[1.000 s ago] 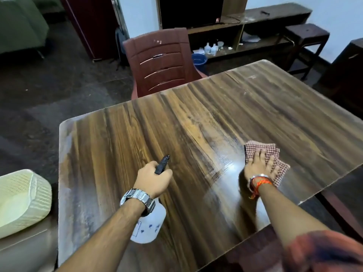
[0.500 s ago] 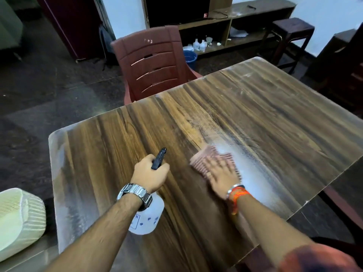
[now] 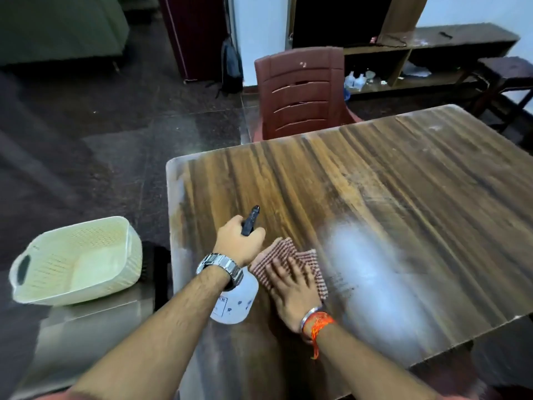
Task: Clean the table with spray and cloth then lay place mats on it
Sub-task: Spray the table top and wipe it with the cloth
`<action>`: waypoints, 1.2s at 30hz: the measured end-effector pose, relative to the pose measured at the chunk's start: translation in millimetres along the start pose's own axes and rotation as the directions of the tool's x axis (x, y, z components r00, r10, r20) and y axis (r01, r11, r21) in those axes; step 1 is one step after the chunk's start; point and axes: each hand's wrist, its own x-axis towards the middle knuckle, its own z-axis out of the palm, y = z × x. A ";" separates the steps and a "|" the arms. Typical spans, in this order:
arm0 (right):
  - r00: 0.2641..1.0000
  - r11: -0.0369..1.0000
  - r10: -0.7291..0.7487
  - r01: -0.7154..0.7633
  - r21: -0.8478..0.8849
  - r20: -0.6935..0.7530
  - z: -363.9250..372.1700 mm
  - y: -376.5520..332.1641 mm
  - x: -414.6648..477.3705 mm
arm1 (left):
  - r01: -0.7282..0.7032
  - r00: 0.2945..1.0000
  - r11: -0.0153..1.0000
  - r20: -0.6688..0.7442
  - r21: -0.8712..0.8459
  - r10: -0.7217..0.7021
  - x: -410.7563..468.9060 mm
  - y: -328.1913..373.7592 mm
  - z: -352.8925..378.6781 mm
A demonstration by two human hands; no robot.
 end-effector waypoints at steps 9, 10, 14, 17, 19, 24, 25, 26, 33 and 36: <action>0.977 0.972 -0.214 0.214 -0.095 0.008 49.1 -144.3 -111.6 | -0.035 0.999 0.999 -0.018 0.000 0.035 -24.3 -92.7 -107.4; 0.981 0.976 -0.193 0.193 -0.096 0.007 52.4 -153.6 -120.1 | -0.031 0.999 1.000 -0.012 -0.006 0.031 -27.2 -102.0 -113.5; 0.996 0.993 -0.085 0.085 -0.078 0.007 58.1 -180.4 -133.1 | -0.018 1.000 0.999 -0.001 -0.047 0.018 -33.9 -127.2 -126.7; 0.999 0.999 -0.020 0.021 -0.045 0.030 57.5 -192.2 -127.0 | -0.003 1.000 0.997 0.006 -0.072 0.003 -30.8 -133.7 -131.4; 0.999 1.000 0.016 -0.015 -0.014 0.038 56.4 -199.9 -112.0 | 0.002 1.000 0.998 0.006 -0.066 -0.002 -23.9 -134.6 -134.4; 0.999 0.998 0.040 -0.040 0.045 0.011 44.5 -212.1 -42.0 | -0.002 0.999 1.000 -0.053 -0.010 0.002 -6.8 -130.0 -144.2; 0.999 0.996 0.044 -0.045 0.071 0.014 40.8 -214.6 -26.6 | 0.004 0.998 1.000 -0.069 -0.007 -0.005 -3.7 -129.3 -147.2; 0.999 0.994 0.049 -0.049 0.093 0.010 38.6 -216.2 -10.7 | 0.008 0.996 1.000 -0.088 -0.006 -0.008 0.2 -128.1 -150.6; 0.998 0.987 0.062 -0.063 0.145 0.014 32.9 -217.4 75.8 | -0.013 0.978 0.998 -0.205 0.062 0.025 21.3 -129.6 -168.7; 0.997 0.985 0.072 -0.069 0.157 -0.013 28.2 -219.5 97.1 | 0.008 0.975 0.999 -0.223 0.046 0.003 31.6 -132.0 -172.9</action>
